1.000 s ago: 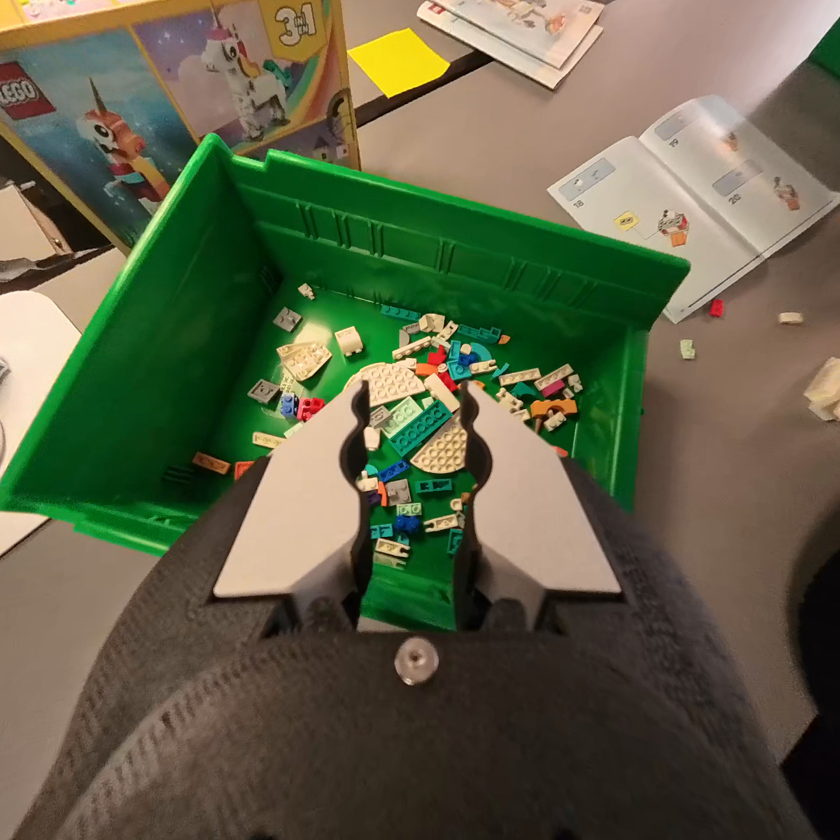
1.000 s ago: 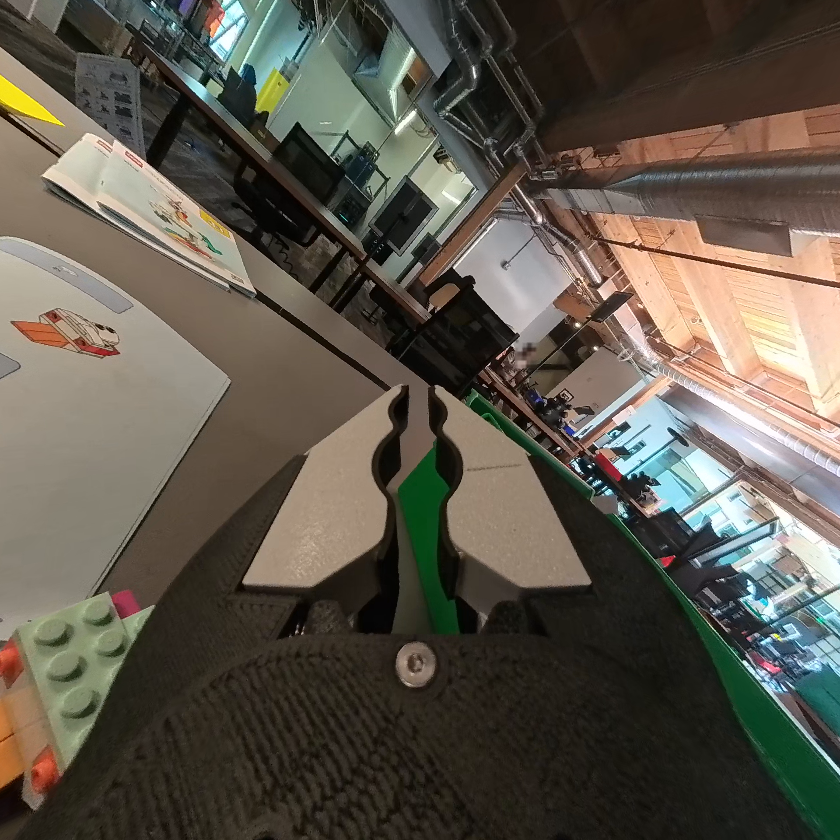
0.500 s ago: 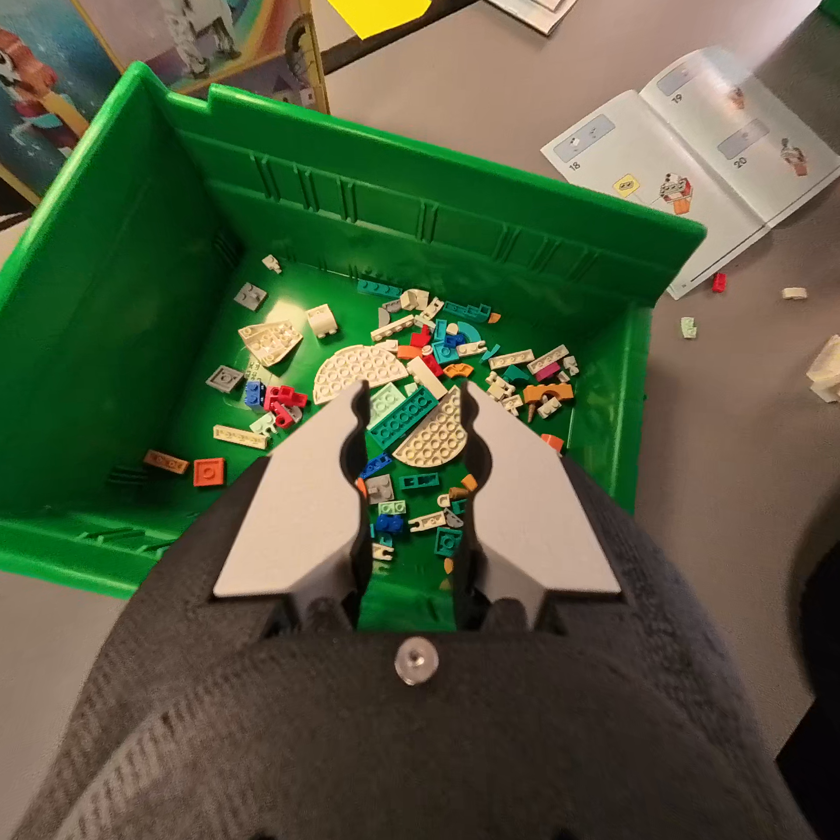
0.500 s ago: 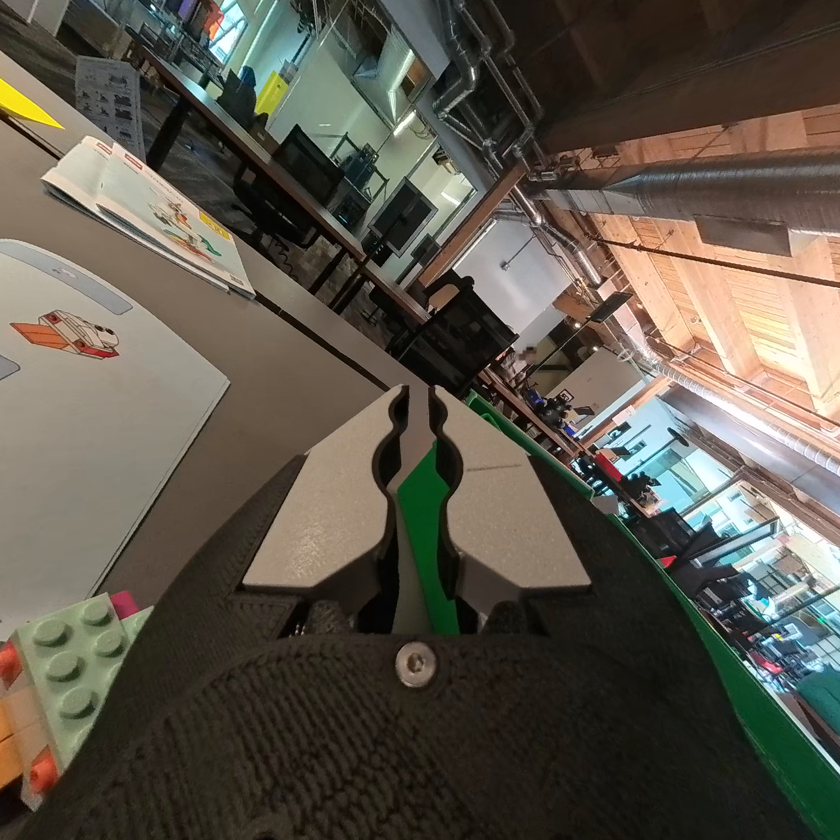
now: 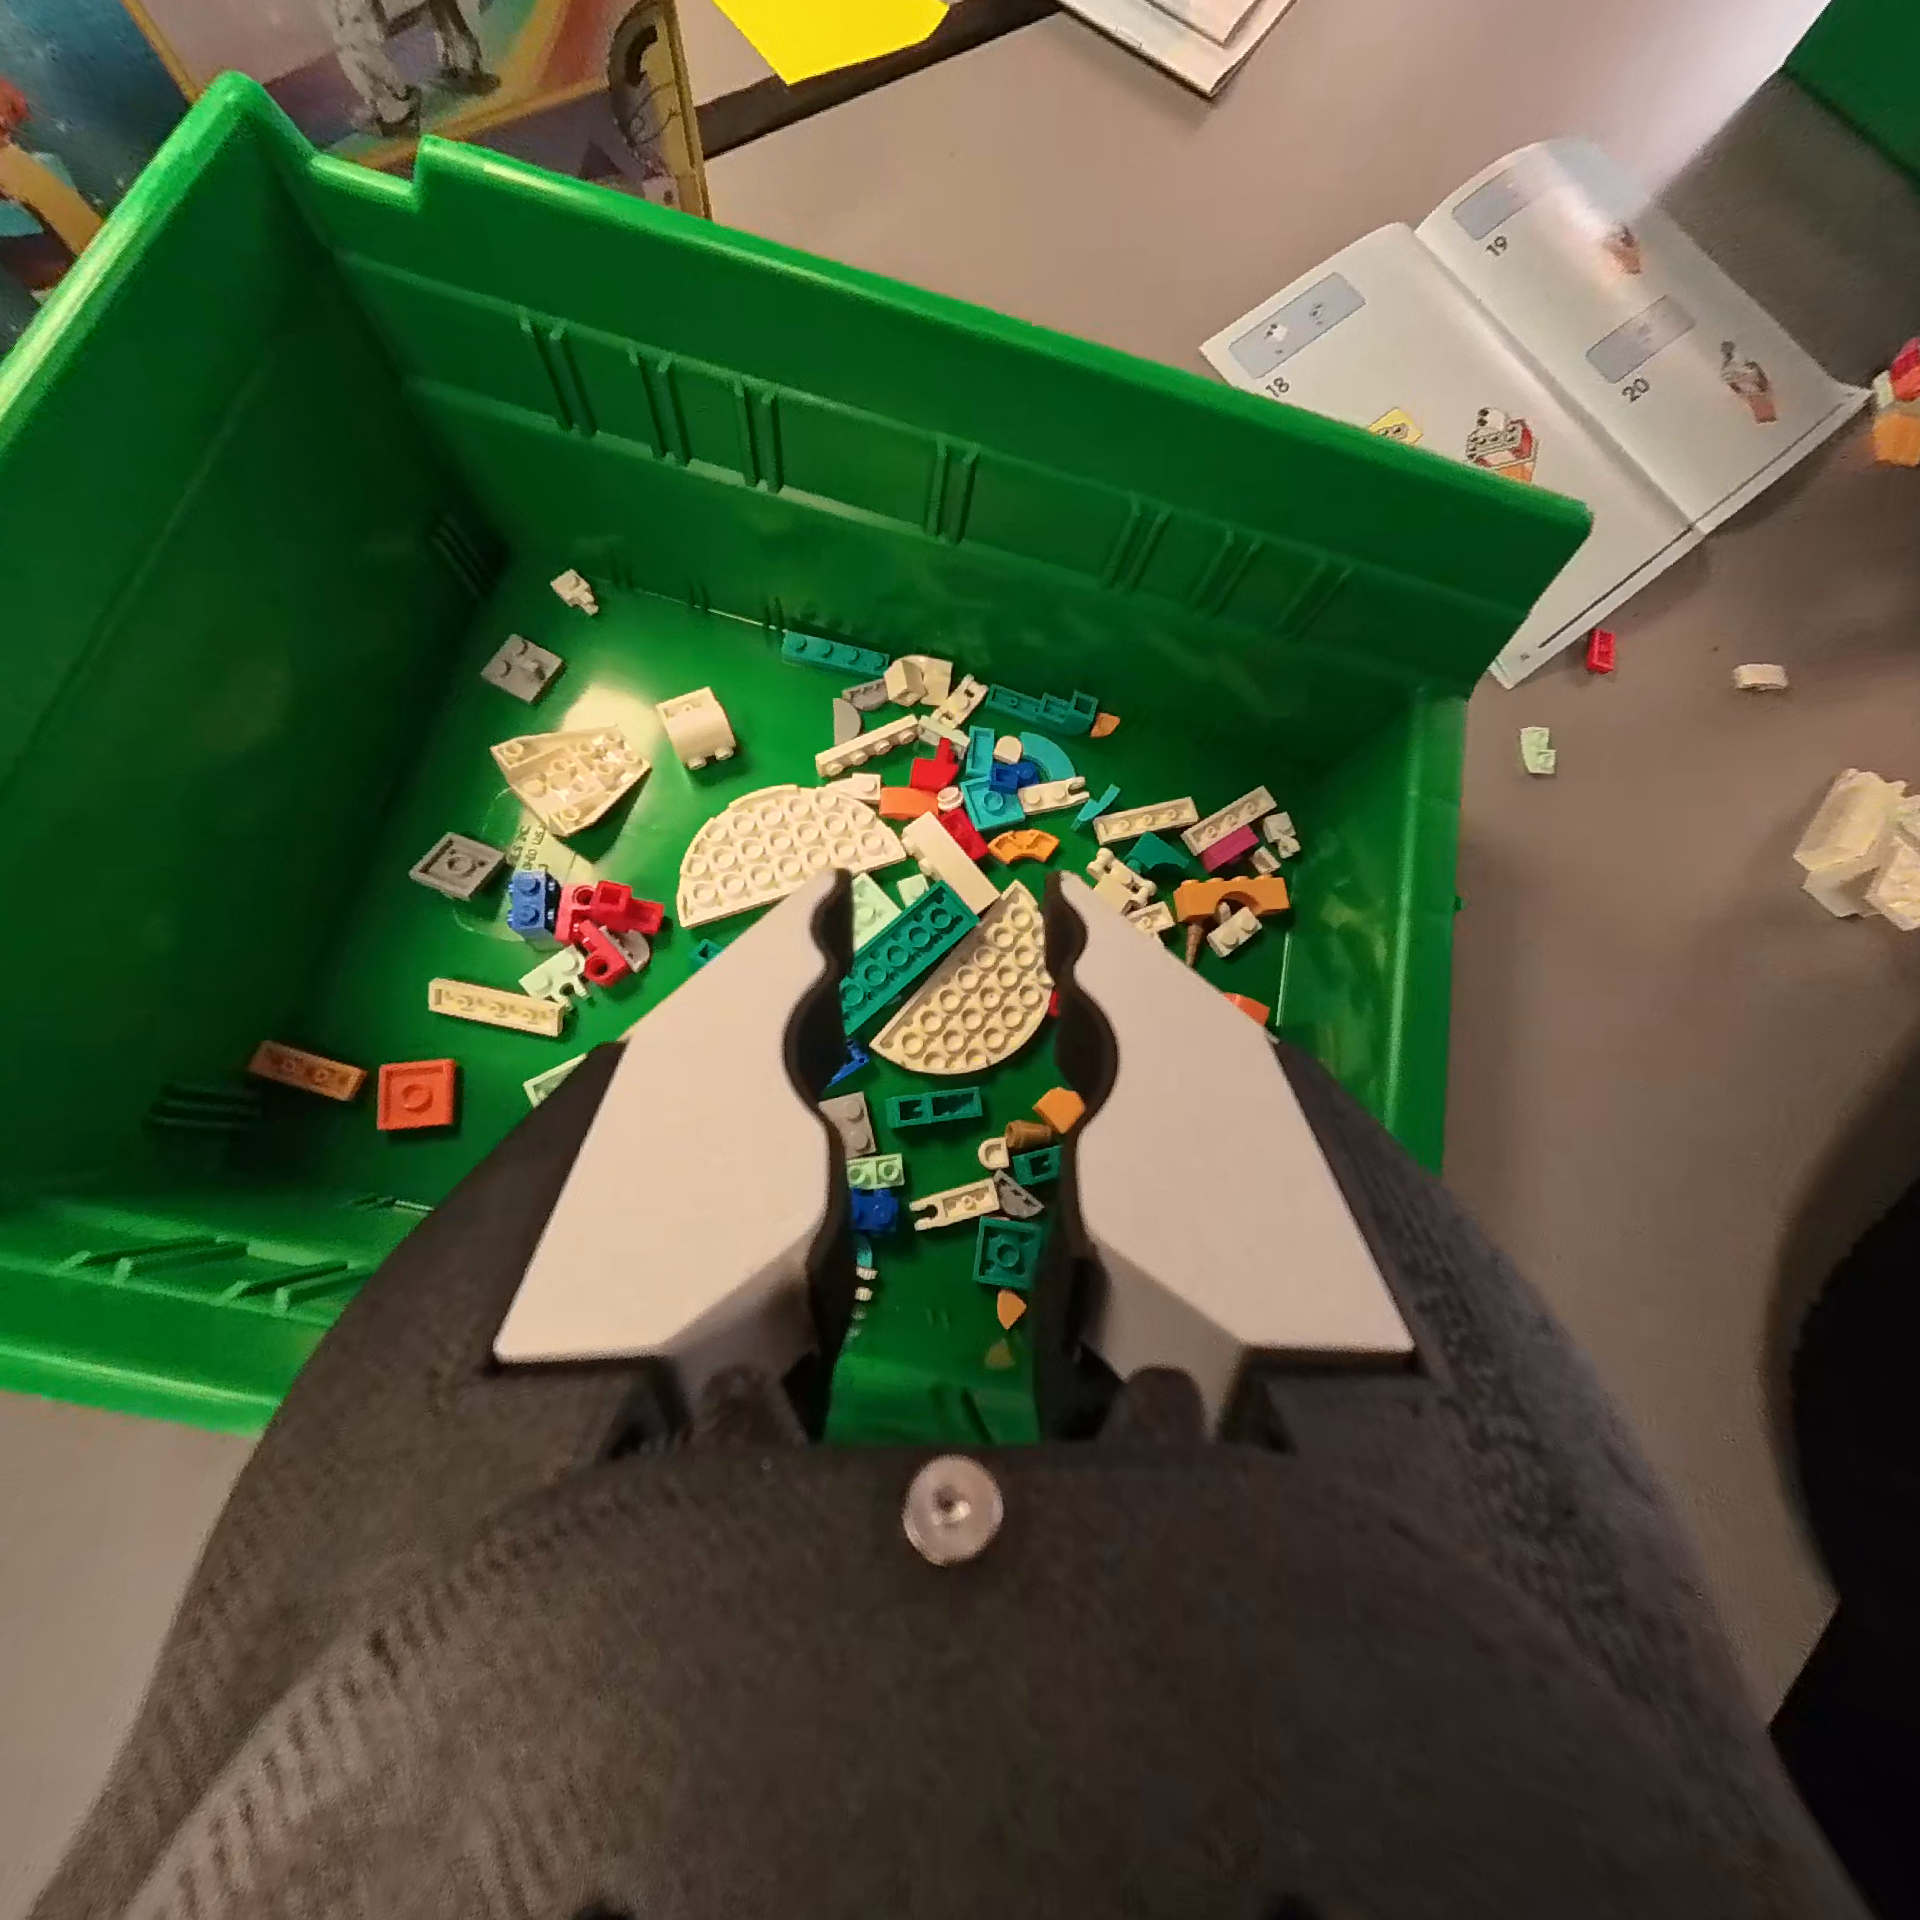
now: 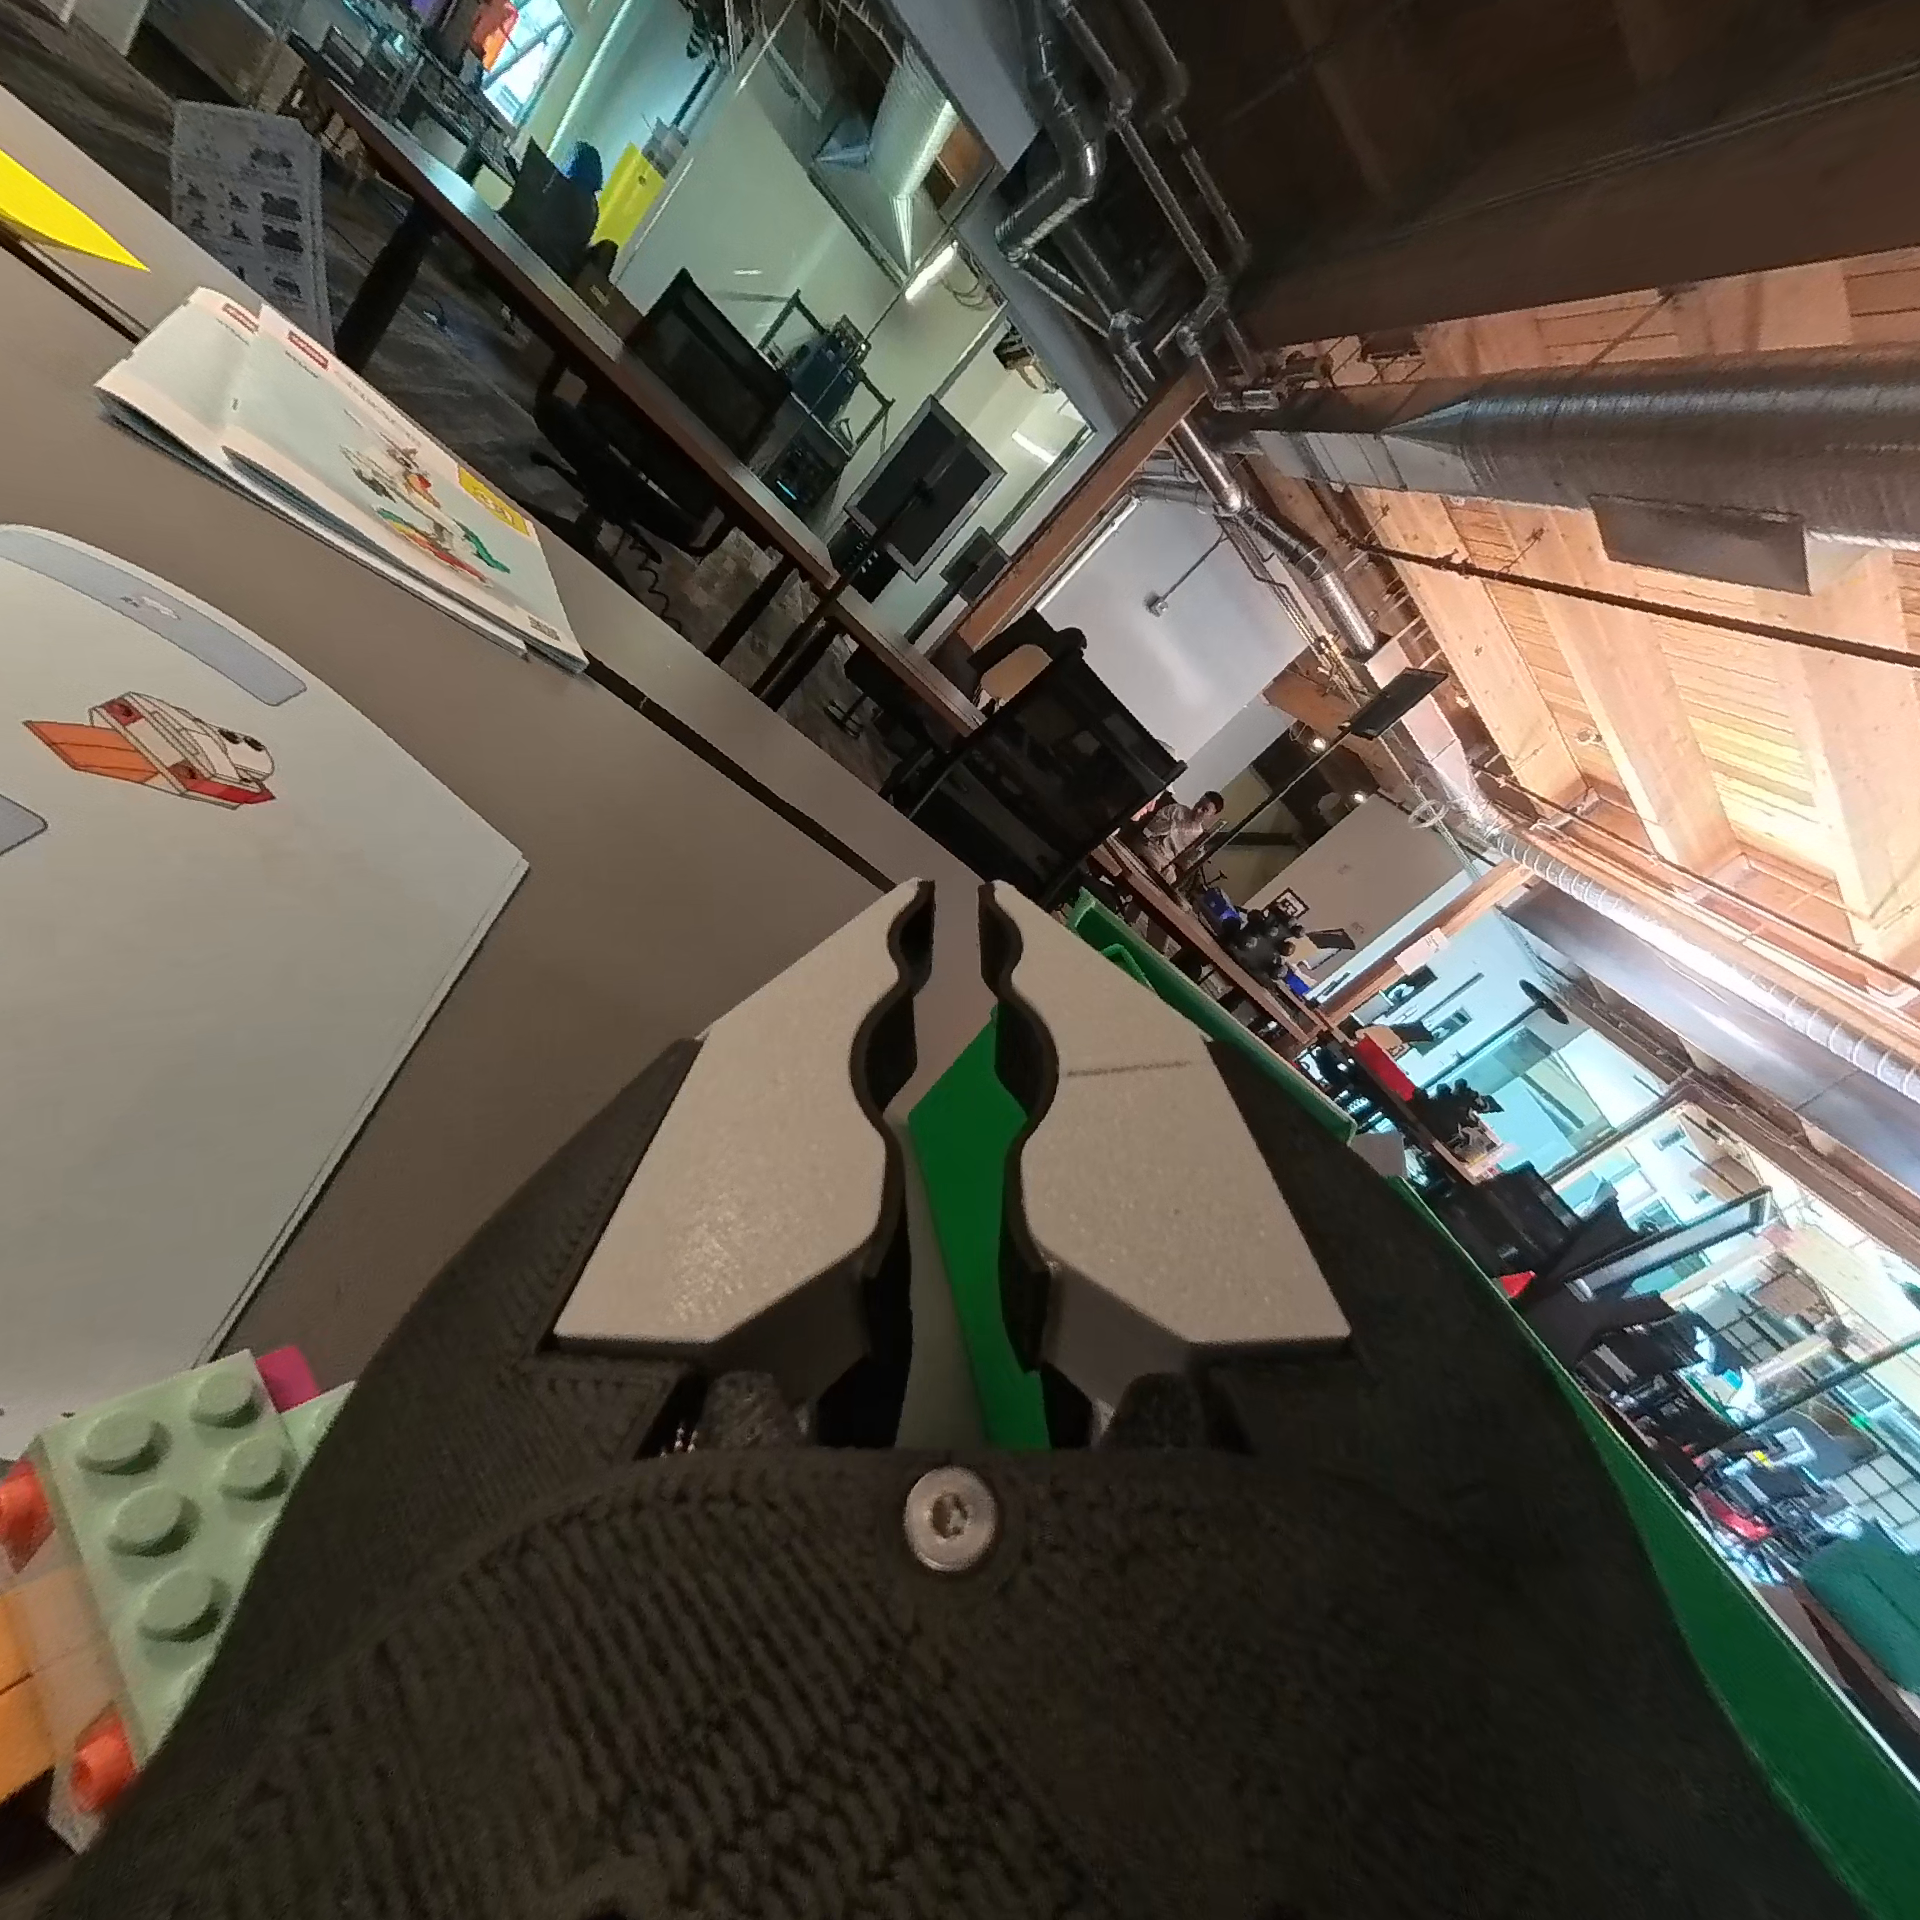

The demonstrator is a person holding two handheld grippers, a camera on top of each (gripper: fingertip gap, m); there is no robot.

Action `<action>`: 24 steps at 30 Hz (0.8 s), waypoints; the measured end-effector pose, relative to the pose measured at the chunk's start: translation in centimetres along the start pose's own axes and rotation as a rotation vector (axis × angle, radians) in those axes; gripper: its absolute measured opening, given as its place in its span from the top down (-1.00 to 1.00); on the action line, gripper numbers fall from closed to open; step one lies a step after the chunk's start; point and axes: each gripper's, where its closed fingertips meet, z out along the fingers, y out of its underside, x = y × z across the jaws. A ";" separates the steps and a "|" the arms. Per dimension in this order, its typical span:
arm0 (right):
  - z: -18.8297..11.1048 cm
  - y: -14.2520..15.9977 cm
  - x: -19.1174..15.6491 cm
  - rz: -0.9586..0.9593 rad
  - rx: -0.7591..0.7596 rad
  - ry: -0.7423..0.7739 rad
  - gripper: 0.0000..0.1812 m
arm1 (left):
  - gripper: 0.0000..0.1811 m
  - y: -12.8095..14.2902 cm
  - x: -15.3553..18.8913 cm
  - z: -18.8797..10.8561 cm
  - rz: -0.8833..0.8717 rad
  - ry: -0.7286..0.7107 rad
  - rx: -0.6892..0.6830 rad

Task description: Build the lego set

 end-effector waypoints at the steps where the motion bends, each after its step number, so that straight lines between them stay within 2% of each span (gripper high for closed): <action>1: 0.0 0.0 0.0 0.000 -0.001 0.000 0.93 | 0.61 0.0 0.1 0.0 0.003 0.003 0.001; 11: 0.1 0.0 -0.2 -0.015 -0.006 -0.006 0.93 | 0.61 0.1 0.3 0.1 0.022 0.012 -0.008; 24: 0.1 0.2 -0.5 -0.039 -0.019 -0.013 0.93 | 0.63 -0.7 1.4 -0.1 -0.044 0.135 0.054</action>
